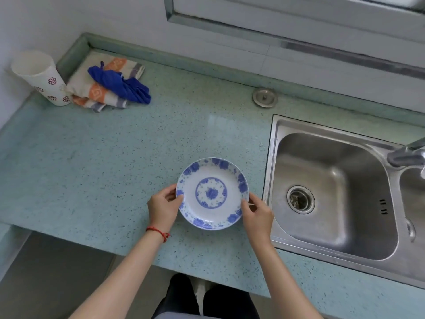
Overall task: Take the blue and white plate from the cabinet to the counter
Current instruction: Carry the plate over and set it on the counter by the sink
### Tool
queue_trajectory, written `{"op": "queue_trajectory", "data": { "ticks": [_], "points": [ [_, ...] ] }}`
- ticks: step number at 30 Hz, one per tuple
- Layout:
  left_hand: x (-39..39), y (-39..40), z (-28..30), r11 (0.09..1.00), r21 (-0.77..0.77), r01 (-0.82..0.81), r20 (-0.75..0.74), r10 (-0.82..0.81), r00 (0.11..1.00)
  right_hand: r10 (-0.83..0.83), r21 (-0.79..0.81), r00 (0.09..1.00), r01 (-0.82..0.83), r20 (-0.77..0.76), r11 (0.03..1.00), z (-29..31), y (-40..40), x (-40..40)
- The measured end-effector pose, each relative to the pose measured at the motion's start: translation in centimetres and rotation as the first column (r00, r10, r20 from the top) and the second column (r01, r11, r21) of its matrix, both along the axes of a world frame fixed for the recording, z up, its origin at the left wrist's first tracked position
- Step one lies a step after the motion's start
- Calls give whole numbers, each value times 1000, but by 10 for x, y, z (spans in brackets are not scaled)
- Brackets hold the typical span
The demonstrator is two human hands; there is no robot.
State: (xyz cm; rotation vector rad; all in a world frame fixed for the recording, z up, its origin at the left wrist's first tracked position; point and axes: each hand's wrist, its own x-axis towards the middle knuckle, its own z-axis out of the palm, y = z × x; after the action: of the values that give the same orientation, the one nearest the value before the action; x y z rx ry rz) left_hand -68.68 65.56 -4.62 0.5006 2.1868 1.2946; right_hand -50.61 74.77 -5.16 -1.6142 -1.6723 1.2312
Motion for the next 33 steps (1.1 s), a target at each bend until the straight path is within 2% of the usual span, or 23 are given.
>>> {"op": "queue_trajectory", "data": {
  "ticks": [12, 33],
  "points": [
    [-7, 6, -1, 1000, -16, 16, -47, -16, 999, 37, 62, 988, -47, 153, 997, -7, 10, -10],
    [-42, 46, -15, 998, 11, -62, -5, 62, 998, 87, 83, 992, -94, 87, 992, -6, 54, -49]
  ]
}}
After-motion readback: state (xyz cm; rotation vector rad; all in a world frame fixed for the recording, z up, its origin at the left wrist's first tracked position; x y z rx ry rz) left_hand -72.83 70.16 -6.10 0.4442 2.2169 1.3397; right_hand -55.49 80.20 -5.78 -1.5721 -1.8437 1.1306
